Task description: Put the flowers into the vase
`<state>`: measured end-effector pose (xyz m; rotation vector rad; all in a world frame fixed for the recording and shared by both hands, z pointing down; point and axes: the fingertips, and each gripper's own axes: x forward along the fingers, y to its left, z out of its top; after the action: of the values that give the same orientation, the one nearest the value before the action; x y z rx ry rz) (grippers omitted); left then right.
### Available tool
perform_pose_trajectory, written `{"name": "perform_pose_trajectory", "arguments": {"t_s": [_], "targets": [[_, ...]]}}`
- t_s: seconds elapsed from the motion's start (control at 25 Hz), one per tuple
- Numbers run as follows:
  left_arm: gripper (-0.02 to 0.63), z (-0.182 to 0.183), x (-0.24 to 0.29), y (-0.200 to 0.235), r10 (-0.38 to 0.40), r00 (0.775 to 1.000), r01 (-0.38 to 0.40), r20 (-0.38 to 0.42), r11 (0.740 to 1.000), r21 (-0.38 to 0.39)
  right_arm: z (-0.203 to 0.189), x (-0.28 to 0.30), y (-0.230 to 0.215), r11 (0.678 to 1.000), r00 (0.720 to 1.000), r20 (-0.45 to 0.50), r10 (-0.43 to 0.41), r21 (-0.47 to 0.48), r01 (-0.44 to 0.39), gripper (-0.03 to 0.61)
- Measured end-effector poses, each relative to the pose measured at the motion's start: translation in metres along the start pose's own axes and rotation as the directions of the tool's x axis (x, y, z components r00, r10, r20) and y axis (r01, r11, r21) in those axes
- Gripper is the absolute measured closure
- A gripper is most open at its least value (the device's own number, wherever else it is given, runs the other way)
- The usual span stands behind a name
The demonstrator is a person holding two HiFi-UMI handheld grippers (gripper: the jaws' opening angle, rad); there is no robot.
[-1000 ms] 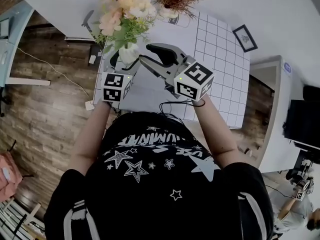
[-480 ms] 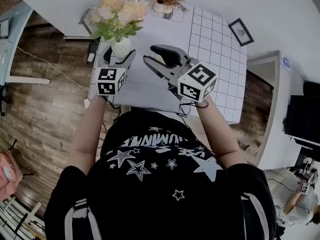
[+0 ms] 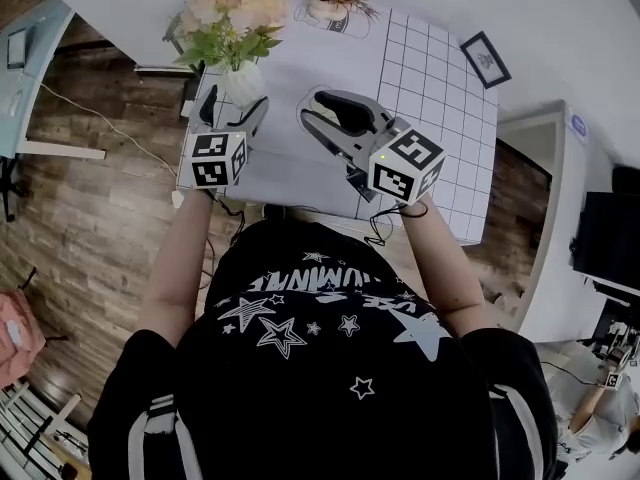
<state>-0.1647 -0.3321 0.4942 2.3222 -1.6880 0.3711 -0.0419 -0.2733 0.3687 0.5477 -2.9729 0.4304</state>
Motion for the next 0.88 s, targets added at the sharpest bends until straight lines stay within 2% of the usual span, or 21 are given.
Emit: {"name": "perform_pose_trajectory", "arguments": {"t_s": [0.16, 0.32, 0.44, 0.52, 0.6, 0.68, 0.84, 0.88], "targets": [[0.184, -0.001, -0.037, -0.004, 0.024, 0.999, -0.023, 0.031, 0.999, -0.037, 0.0, -0.016, 0.002, 1.0, 0.999, 0.028, -0.029, -0.001, 0.029, 0.423], [0.189, 0.007, -0.077, -0.017, 0.057, 0.996, -0.055, 0.074, 0.998, -0.034, -0.001, -0.041, 0.01, 0.999, 0.998, 0.046, -0.04, 0.0, 0.04, 0.423], [0.194, 0.019, -0.101, -0.037, 0.052, 0.991, -0.043, 0.123, 0.996, -0.074, -0.001, -0.066, 0.017, 0.998, 0.996, 0.062, -0.06, 0.007, 0.06, 0.426], [0.231, 0.029, -0.116, -0.056, 0.033, 0.985, -0.016, 0.167, 0.995, -0.1, -0.002, -0.085, 0.021, 0.996, 0.993, 0.08, -0.084, 0.014, 0.084, 0.467], [0.272, 0.04, -0.127, -0.077, 0.023, 0.978, -0.004, 0.205, 0.996, -0.094, -0.004, -0.106, 0.023, 0.994, 0.989, 0.092, -0.113, 0.021, 0.111, 0.506], [0.308, 0.049, -0.135, -0.1, 0.011, 0.973, 0.003, 0.23, 0.998, -0.062, -0.008, -0.126, 0.025, 0.99, 0.986, 0.094, -0.137, 0.036, 0.134, 0.508], [0.419, 0.059, -0.149, -0.146, -0.029, 0.967, 0.033, 0.254, 0.999, -0.013, -0.016, -0.17, 0.03, 0.982, 0.977, 0.105, -0.188, 0.058, 0.182, 0.53], [0.465, 0.059, -0.151, -0.157, -0.041, 0.967, 0.044, 0.251, 0.999, -0.008, -0.017, -0.181, 0.031, 0.979, 0.974, 0.108, -0.199, 0.061, 0.194, 0.54]]}}
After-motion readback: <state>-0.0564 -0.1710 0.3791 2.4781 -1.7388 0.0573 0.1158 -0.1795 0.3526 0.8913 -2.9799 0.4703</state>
